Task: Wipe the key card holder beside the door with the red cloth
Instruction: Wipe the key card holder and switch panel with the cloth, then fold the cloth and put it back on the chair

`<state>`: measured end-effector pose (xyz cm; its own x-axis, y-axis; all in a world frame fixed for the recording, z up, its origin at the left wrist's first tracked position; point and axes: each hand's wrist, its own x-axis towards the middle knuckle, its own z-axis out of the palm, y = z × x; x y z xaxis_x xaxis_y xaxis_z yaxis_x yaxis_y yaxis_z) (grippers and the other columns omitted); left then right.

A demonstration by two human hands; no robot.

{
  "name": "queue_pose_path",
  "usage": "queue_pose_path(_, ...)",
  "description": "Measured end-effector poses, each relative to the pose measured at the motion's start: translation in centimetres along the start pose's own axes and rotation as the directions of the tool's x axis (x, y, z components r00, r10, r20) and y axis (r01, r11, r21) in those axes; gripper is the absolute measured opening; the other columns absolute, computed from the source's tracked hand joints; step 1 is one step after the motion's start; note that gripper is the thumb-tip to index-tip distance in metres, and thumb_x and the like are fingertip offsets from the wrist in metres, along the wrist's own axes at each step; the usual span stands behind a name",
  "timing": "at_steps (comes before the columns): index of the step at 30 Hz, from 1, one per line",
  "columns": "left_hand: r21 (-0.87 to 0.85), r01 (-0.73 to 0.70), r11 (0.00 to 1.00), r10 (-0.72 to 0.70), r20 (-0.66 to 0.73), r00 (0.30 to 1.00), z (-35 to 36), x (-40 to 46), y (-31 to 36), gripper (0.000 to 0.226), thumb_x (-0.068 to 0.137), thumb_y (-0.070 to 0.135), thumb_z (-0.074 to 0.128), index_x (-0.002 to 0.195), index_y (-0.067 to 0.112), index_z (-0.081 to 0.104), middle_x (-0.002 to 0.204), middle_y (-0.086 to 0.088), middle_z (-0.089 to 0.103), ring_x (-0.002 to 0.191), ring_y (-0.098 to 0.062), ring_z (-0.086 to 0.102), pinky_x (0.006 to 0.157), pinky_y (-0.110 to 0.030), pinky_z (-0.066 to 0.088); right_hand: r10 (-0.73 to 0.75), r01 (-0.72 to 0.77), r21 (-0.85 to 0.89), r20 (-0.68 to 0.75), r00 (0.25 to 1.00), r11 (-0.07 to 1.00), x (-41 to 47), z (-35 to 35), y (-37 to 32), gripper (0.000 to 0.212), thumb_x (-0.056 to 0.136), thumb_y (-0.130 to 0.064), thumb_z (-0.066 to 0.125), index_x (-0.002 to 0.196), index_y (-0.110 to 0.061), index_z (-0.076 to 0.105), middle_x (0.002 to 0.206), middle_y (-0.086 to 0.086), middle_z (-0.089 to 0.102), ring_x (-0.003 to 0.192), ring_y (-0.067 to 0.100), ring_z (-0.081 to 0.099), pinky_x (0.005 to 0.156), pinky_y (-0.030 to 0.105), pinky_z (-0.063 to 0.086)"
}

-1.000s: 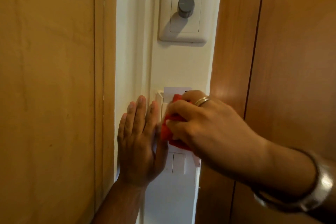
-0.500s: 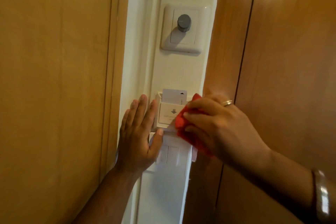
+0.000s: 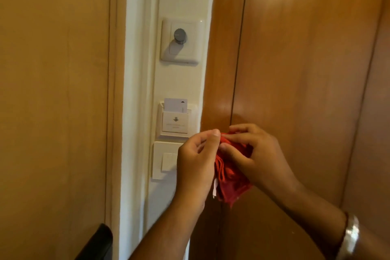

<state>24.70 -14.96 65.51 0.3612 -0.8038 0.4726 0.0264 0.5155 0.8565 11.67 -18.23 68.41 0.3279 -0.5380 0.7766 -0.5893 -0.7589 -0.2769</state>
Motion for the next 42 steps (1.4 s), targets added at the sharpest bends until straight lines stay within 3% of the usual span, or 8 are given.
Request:
queue_pose_path(4, -0.075, 0.173, 0.982, -0.165, 0.103, 0.981, 1.4, -0.4, 0.1, 0.022, 0.082, 0.025, 0.078, 0.102, 0.019, 0.075, 0.093, -0.004, 0.079, 0.086, -0.018, 0.076, 0.074, -0.028, 0.061, 0.122, -0.132, 0.311, 0.051, 0.991, 0.941, -2.1, -2.4, 2.1, 0.024, 0.092, -0.032, 0.049, 0.095, -0.032, 0.073, 0.107, -0.015, 0.064, 0.101, -0.005, 0.056, 0.083, 0.023, 0.047)
queue_pose_path(9, -0.053, 0.224, 0.973, -0.195, 0.332, 0.923, 3.5, -1.0, 0.3, 0.018, 0.087, 0.004, 0.068, 0.103, 0.010, 0.075, 0.086, -0.007, 0.078, 0.075, -0.014, 0.073, 0.066, -0.024, 0.059, 0.391, -0.470, 0.535, 0.263, 0.882, 0.702, -4.7, -5.7, 5.5, 0.040, 0.085, -0.014, 0.063, 0.123, -0.020, 0.054, 0.109, 0.002, 0.066, 0.090, 0.006, 0.063, 0.069, 0.018, 0.050)
queue_pose_path(18, 0.154, 0.226, 0.962, -0.273, 0.547, 0.791, 8.9, -5.3, -3.2, 0.028, 0.088, -0.006, 0.063, 0.111, 0.008, 0.068, 0.089, -0.004, 0.078, 0.080, -0.012, 0.073, 0.072, -0.027, 0.061, 0.405, -0.559, 0.433, 0.400, 0.822, 0.707, -10.9, -13.2, 11.4, 0.023, 0.078, -0.002, 0.068, 0.100, -0.008, 0.066, 0.081, 0.004, 0.069, 0.066, 0.006, 0.063, 0.055, 0.017, 0.046)
queue_pose_path(26, 0.247, 0.404, 0.881, -0.468, 0.322, 0.823, 14.7, -15.5, -11.2, 0.030, 0.087, -0.003, 0.069, 0.115, 0.009, 0.067, 0.097, -0.004, 0.075, 0.082, -0.013, 0.073, 0.079, -0.032, 0.061, 0.471, -0.697, 0.322, 0.551, 0.688, 0.641, -20.9, -13.0, 19.5, 0.028, 0.076, -0.008, 0.071, 0.104, -0.011, 0.067, 0.071, -0.005, 0.068, 0.059, 0.000, 0.060, 0.047, 0.016, 0.044)
queue_pose_path(30, 0.274, 0.599, 0.753, -0.655, 0.215, 0.725, 15.3, -22.6, -18.9, 0.036, 0.084, 0.004, 0.074, 0.119, 0.012, 0.066, 0.108, -0.007, 0.074, 0.083, -0.012, 0.075, 0.069, -0.026, 0.060, 0.535, -0.825, 0.219, 0.670, 0.515, 0.520, -30.4, -10.4, 23.6, 0.024, 0.075, -0.011, 0.073, 0.098, -0.013, 0.068, 0.087, 0.003, 0.072, 0.076, 0.015, 0.068, 0.063, 0.027, 0.053)
queue_pose_path(33, 0.261, 0.758, 0.597, -0.802, 0.174, 0.572, 14.9, -29.4, -26.0, 0.035, 0.087, 0.004, 0.071, 0.121, 0.011, 0.065, 0.107, -0.007, 0.073, 0.077, -0.009, 0.074, 0.063, -0.019, 0.057, 0.628, -0.903, 0.105, 0.685, 0.369, 0.416, -39.0, -7.0, 25.4, 0.023, 0.076, -0.003, 0.070, 0.099, -0.002, 0.067, 0.079, 0.007, 0.068, 0.065, 0.012, 0.063, 0.058, 0.023, 0.053)
queue_pose_path(38, 0.283, 0.903, 0.322, -0.946, 0.135, 0.294, 11.7, -42.5, -38.1, 0.034, 0.093, 0.015, 0.065, 0.126, 0.012, 0.060, 0.120, -0.012, 0.069, 0.110, -0.027, 0.069, 0.096, -0.045, 0.057, 0.624, -0.939, -0.142, 0.776, 0.090, 0.312, -54.7, -0.4, 26.9, 0.011, 0.081, -0.007, 0.066, 0.092, -0.010, 0.065, 0.096, 0.012, 0.065, 0.089, 0.025, 0.063, 0.079, 0.036, 0.055)
queue_pose_path(42, 0.345, 0.927, 0.144, -0.989, 0.060, 0.132, 9.8, -51.3, -45.2, 0.031, 0.092, 0.016, 0.066, 0.122, 0.019, 0.060, 0.121, -0.008, 0.067, 0.109, -0.023, 0.066, 0.091, -0.037, 0.056, 0.667, -0.961, -0.275, 0.722, -0.183, 0.035, -67.1, 4.6, 27.4, 0.044, 0.079, -0.001, 0.068, 0.120, 0.000, 0.052, 0.109, 0.021, 0.059, 0.100, 0.033, 0.059, 0.083, 0.038, 0.053)
